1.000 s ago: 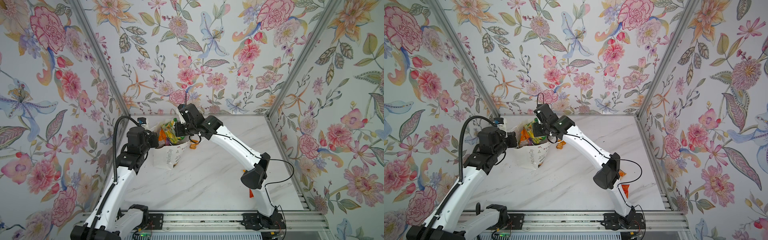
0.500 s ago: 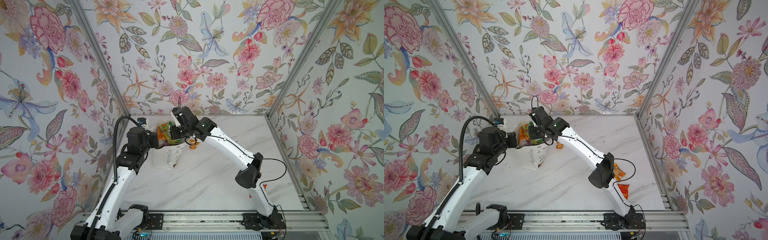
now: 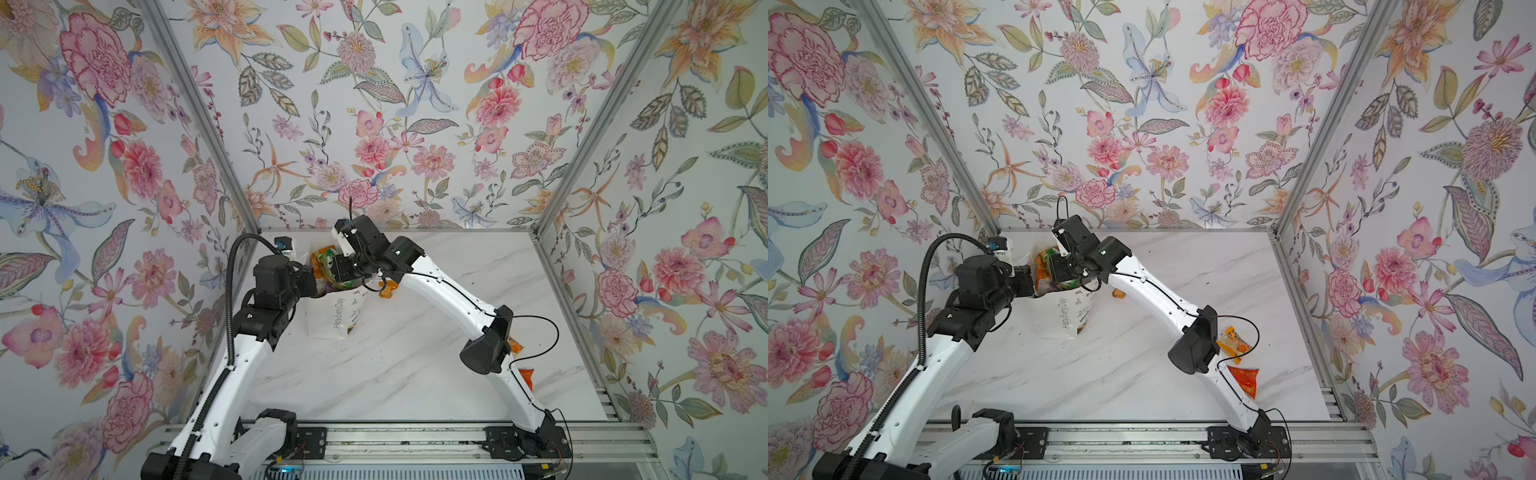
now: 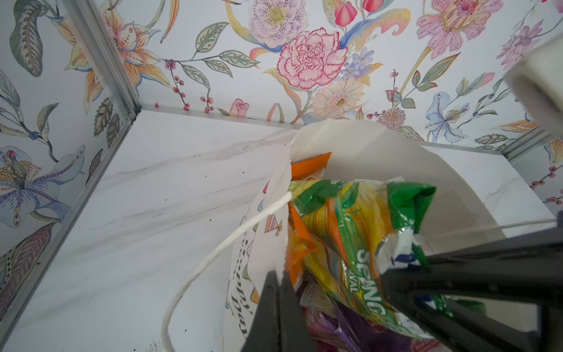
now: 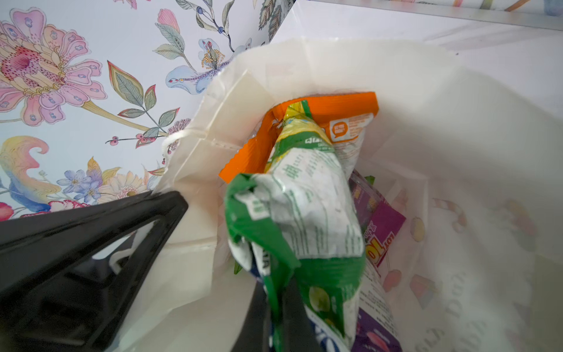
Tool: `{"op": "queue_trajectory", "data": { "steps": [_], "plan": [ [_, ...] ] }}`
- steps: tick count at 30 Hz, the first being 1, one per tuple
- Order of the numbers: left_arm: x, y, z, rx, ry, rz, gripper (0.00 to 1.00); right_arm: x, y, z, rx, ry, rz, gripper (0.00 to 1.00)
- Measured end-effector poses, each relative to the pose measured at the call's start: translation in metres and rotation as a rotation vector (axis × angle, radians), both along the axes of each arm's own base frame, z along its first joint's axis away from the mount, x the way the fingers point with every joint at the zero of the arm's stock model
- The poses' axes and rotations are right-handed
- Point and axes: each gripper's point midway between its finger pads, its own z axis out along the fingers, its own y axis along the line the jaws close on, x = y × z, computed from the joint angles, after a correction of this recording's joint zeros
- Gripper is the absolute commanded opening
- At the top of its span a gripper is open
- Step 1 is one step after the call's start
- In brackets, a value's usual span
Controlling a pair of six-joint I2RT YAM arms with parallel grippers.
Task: Place the snacks into the paper bag
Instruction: Place the snack in the paper bag.
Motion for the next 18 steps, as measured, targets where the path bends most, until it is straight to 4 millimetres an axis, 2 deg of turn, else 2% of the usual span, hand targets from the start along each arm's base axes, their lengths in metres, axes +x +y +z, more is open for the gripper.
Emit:
{"op": "queue_trajectory", "data": {
  "steps": [4, 13, 18],
  "plan": [
    [0.000, 0.000, -0.001, 0.000, 0.001, 0.000, 0.00, -0.001, 0.004, -0.005, 0.001, 0.010, 0.018, 0.00],
    [0.000, 0.000, -0.001, 0.000, 0.001, 0.000, 0.00, -0.002, 0.011, -0.030, -0.024, 0.049, 0.040, 0.00],
    [0.000, 0.000, 0.000, 0.000, 0.001, 0.000, 0.00, -0.002, 0.011, -0.027, -0.020, 0.049, 0.042, 0.13]
  ]
}}
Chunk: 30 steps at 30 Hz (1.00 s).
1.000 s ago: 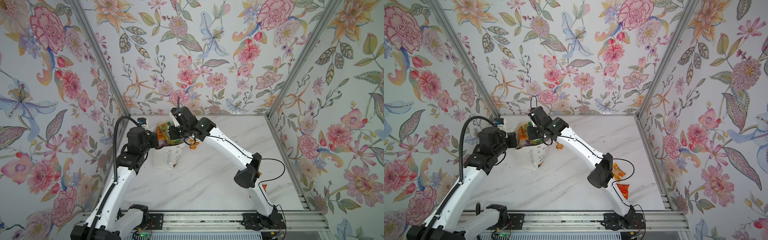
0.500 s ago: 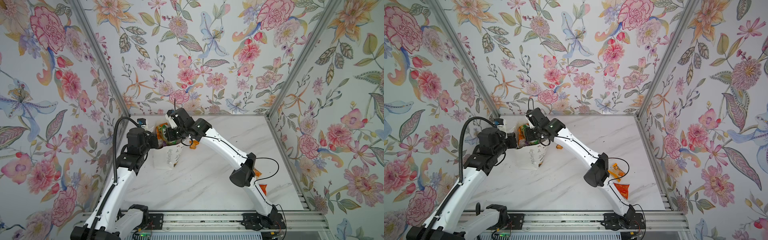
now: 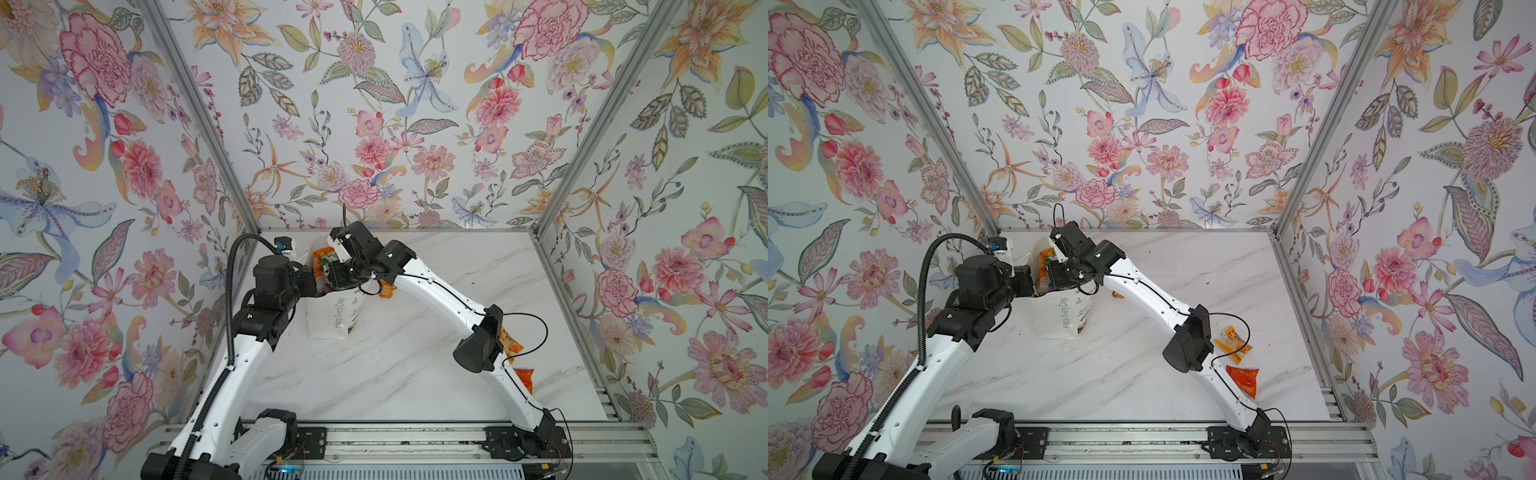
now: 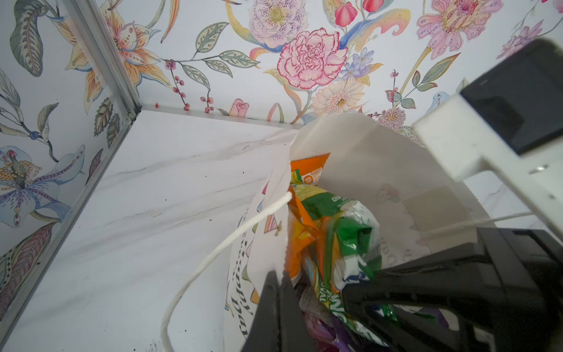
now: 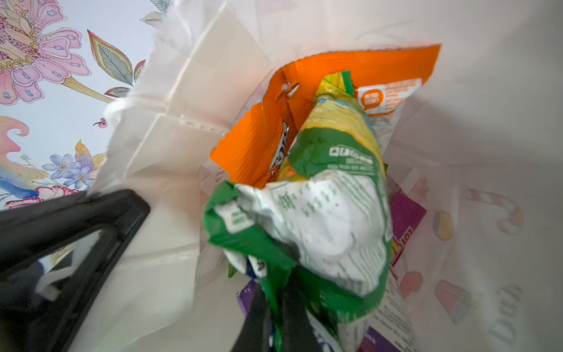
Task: Place the snacks into the paper bag
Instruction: Place the snack in the paper bag, then pick up the snack from the top-center of the table.
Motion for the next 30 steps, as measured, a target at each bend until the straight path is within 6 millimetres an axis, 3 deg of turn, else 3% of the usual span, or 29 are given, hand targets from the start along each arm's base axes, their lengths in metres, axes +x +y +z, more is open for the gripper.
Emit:
{"op": "queue_trajectory", "data": {
  "steps": [5, 13, 21, 30],
  "plan": [
    [0.000, 0.000, 0.000, 0.000, 0.000, 0.000, 0.00, -0.002, 0.000, 0.000, -0.001, 0.000, 0.008, 0.22],
    [0.000, 0.000, 0.000, 0.000, 0.000, 0.000, 0.00, -0.003, -0.004, 0.017, 0.014, -0.026, 0.006, 0.26],
    [-0.001, 0.000, 0.002, -0.001, -0.007, 0.000, 0.00, -0.004, -0.021, 0.054, 0.029, -0.110, -0.016, 0.46],
    [-0.001, 0.000, 0.002, -0.001, -0.007, 0.000, 0.00, -0.008, -0.053, 0.117, 0.060, -0.254, -0.045, 0.54]
  ]
}}
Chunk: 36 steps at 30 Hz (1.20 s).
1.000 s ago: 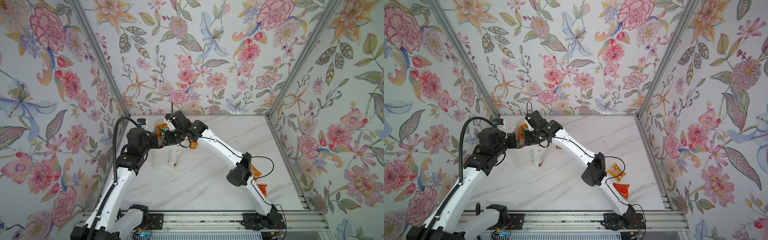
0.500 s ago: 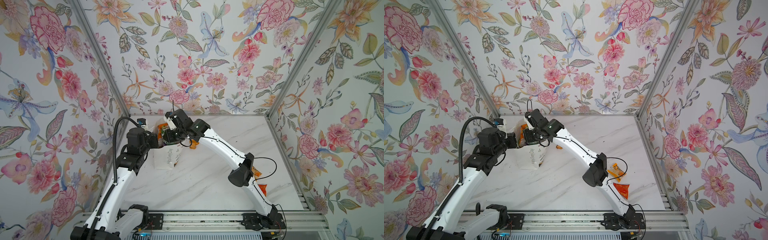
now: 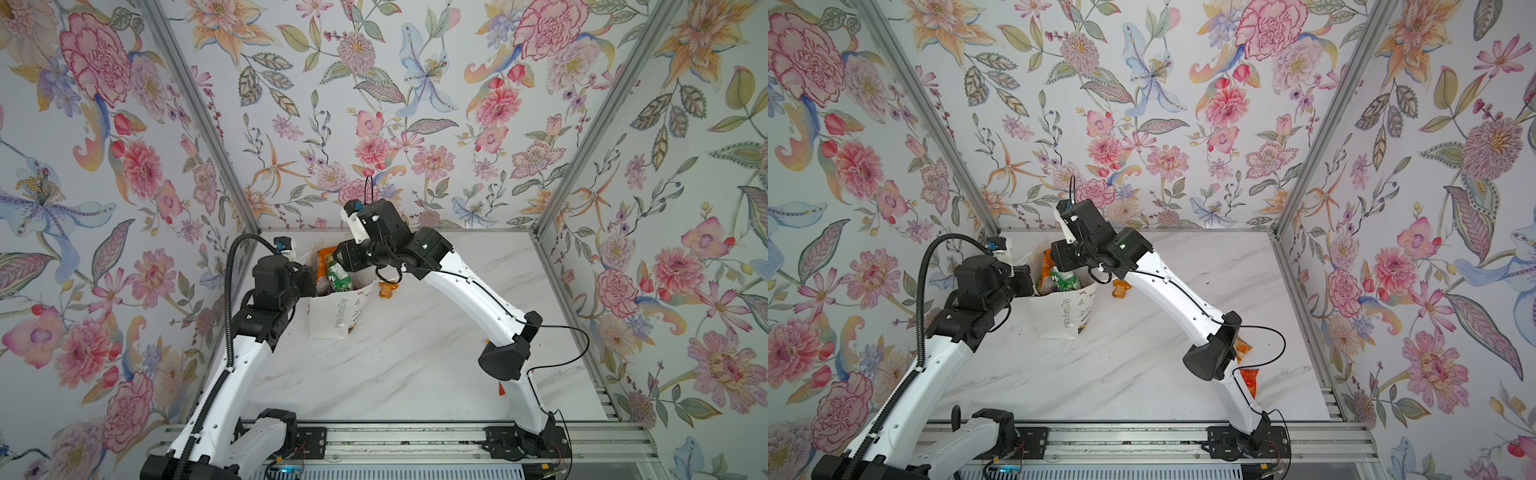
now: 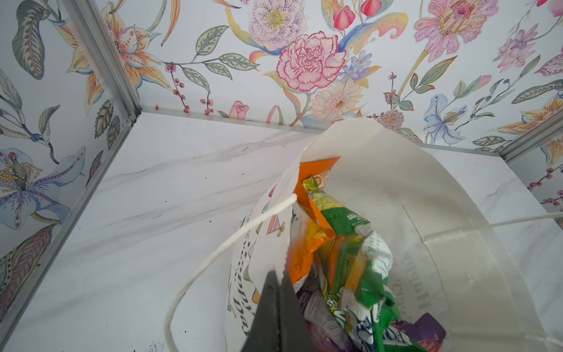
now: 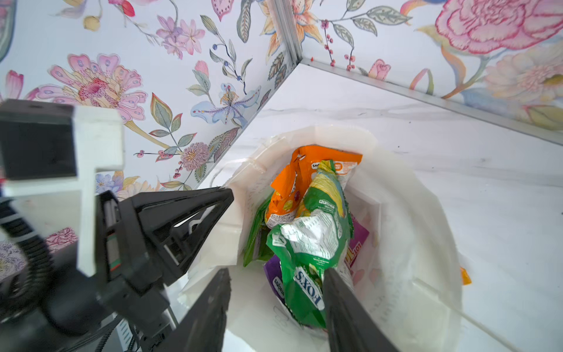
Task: Place the snacks into the paper bag
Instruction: Pick up the snack from the top-center of the table.
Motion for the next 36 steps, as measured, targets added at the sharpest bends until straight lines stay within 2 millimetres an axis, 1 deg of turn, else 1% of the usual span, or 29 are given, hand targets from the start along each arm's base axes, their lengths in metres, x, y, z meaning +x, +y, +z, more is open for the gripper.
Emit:
{"op": "queue_trajectory", "data": {
  "steps": [3, 7, 10, 14, 18, 22, 27, 29, 33, 35, 36],
  "plan": [
    [0.000, 0.000, 0.000, 0.000, 0.000, 0.000, 0.00, -0.002, -0.014, 0.013, -0.010, -0.040, -0.018, 0.57],
    [0.000, 0.000, 0.000, 0.000, 0.000, 0.000, 0.00, -0.004, -0.035, 0.017, -0.060, -0.087, -0.052, 0.66],
    [0.000, 0.000, 0.000, 0.000, 0.000, 0.000, 0.00, -0.004, -0.056, 0.013, -0.120, -0.121, -0.096, 0.70],
    [0.000, 0.000, 0.000, 0.000, 0.000, 0.000, 0.00, -0.006, -0.082, 0.003, -0.187, -0.155, -0.142, 0.71],
    [0.000, 0.000, 0.000, 0.000, 0.000, 0.000, 0.00, -0.010, -0.106, -0.006, -0.233, -0.180, -0.183, 0.72],
    [0.000, 0.000, 0.000, 0.000, 0.000, 0.000, 0.00, -0.014, -0.137, -0.012, -0.246, -0.205, -0.243, 0.75],
    [0.000, 0.000, 0.000, 0.000, 0.000, 0.000, 0.00, -0.019, -0.184, -0.028, -0.211, -0.206, -0.330, 0.76],
    [0.000, 0.000, 0.000, 0.000, 0.000, 0.000, 0.00, -0.017, -0.206, -0.036, -0.185, -0.191, -0.387, 0.76],
    [0.000, 0.000, 0.000, 0.000, 0.000, 0.000, 0.00, -0.005, -0.250, -0.058, -0.128, -0.129, -0.516, 0.77],
    [0.000, 0.000, 0.000, 0.000, 0.000, 0.000, 0.00, 0.005, -0.274, -0.077, -0.085, -0.073, -0.592, 0.76],
    [0.000, 0.000, 0.000, 0.000, 0.000, 0.000, 0.00, 0.008, -0.282, -0.085, -0.068, -0.048, -0.619, 0.76]
  ]
}}
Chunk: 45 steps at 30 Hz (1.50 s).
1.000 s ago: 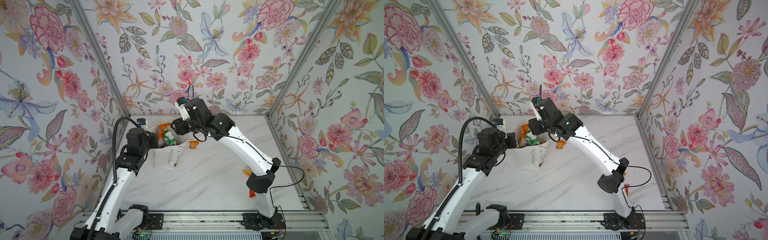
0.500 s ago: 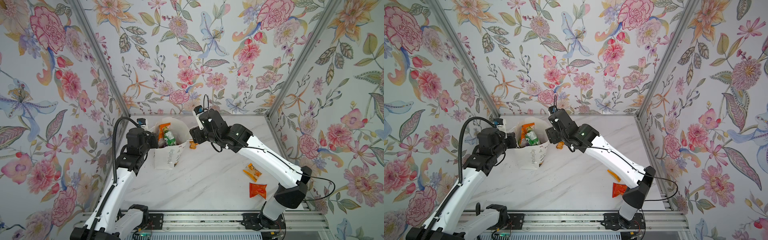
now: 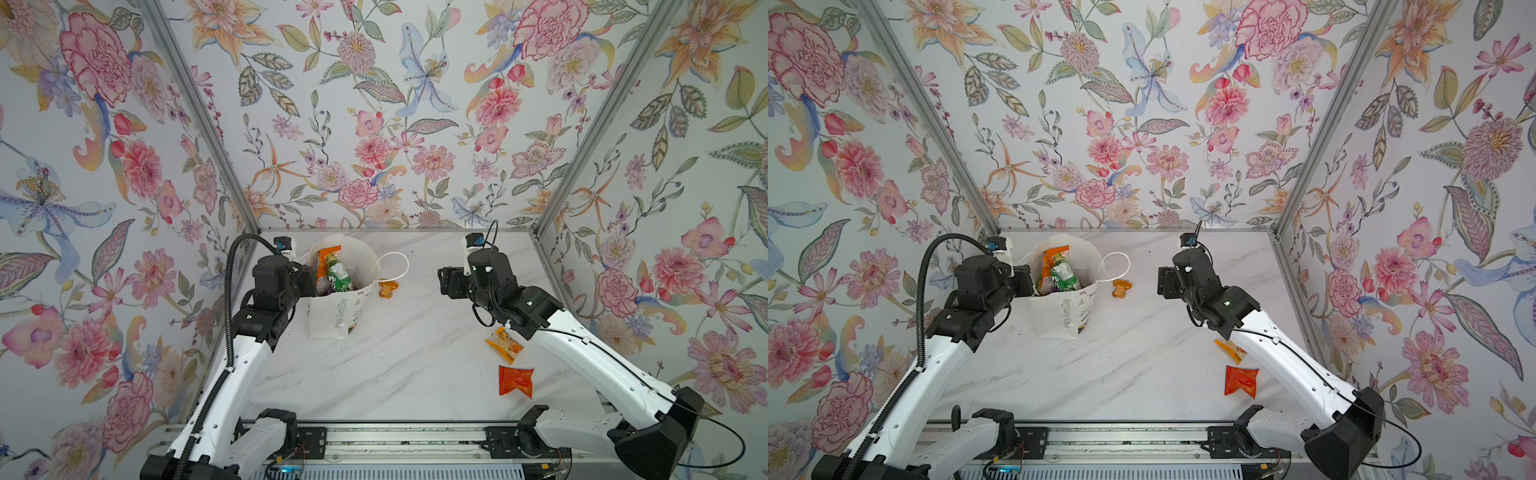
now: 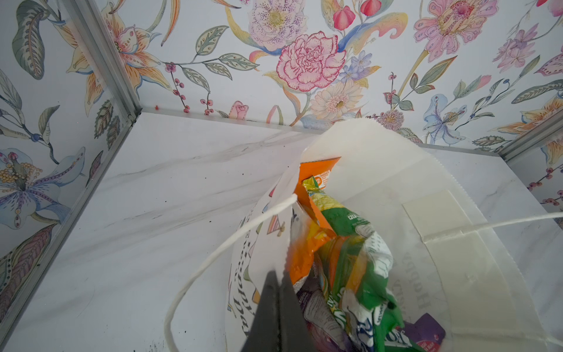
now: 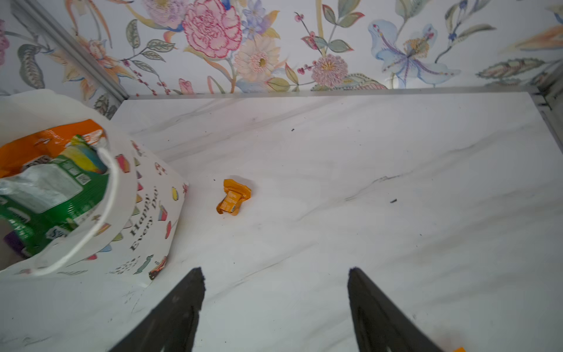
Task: Place the snacks into the paper bag
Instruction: Pick up the snack from the top-center of the table.
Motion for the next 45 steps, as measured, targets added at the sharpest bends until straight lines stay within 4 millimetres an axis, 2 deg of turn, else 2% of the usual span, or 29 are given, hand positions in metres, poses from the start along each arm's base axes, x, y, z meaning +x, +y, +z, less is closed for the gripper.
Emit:
{"op": "queue_trajectory", "data": {
  "steps": [3, 6, 18, 20, 30, 34, 40, 45],
  "plan": [
    [0.000, 0.000, 0.000, 0.000, 0.000, 0.000, 0.00, 0.010, -0.020, -0.034, 0.084, 0.061, -0.079, 0.76],
    [0.000, 0.000, 0.000, 0.000, 0.000, 0.000, 0.00, 0.013, -0.019, -0.070, 0.144, 0.145, -0.099, 0.76],
    [-0.001, -0.003, -0.001, -0.015, 0.005, -0.012, 0.00, 0.037, 0.035, -0.168, 0.264, 0.417, -0.040, 0.76],
    [-0.002, -0.003, -0.001, -0.015, 0.006, -0.013, 0.00, 0.043, 0.049, -0.176, 0.266, 0.444, -0.016, 0.75],
    [-0.009, 0.000, -0.002, -0.014, -0.013, -0.007, 0.00, 0.088, 0.123, -0.177, 0.285, 0.454, 0.108, 0.73],
    [-0.009, 0.000, -0.003, -0.012, -0.018, -0.006, 0.00, 0.104, 0.148, -0.187, 0.258, 0.472, 0.144, 0.72],
    [-0.011, 0.002, -0.003, -0.013, -0.030, -0.003, 0.00, 0.119, 0.170, -0.217, 0.169, 0.511, 0.160, 0.72],
    [-0.011, 0.002, -0.003, -0.014, -0.035, -0.003, 0.00, 0.124, 0.177, -0.234, 0.103, 0.533, 0.162, 0.72]
  ]
}}
